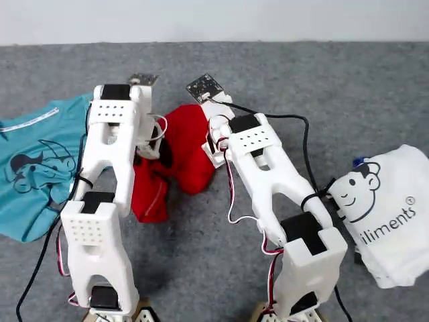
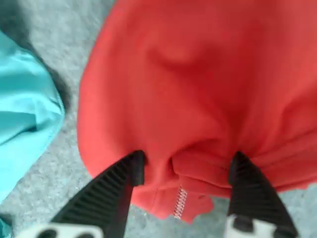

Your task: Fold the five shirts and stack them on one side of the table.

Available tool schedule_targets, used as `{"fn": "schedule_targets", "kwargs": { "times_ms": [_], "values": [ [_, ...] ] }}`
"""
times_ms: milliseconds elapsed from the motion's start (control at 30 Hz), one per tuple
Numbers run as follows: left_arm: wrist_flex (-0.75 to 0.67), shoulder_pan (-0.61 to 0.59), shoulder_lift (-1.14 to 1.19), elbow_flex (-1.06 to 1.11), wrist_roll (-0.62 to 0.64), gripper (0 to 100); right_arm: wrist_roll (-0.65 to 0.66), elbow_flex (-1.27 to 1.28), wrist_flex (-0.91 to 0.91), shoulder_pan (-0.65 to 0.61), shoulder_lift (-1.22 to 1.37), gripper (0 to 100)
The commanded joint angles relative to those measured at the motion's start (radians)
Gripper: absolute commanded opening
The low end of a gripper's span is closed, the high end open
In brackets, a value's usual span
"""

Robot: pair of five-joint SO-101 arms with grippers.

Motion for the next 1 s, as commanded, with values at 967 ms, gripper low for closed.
{"fn": "schedule_targets", "kwargs": {
  "times_ms": [967],
  "values": [
    [0.028, 0.043, -0.336, 0.09, -0.153, 28, -0.13, -0.215, 0.358, -0.085, 0.107, 23.6]
  ]
}}
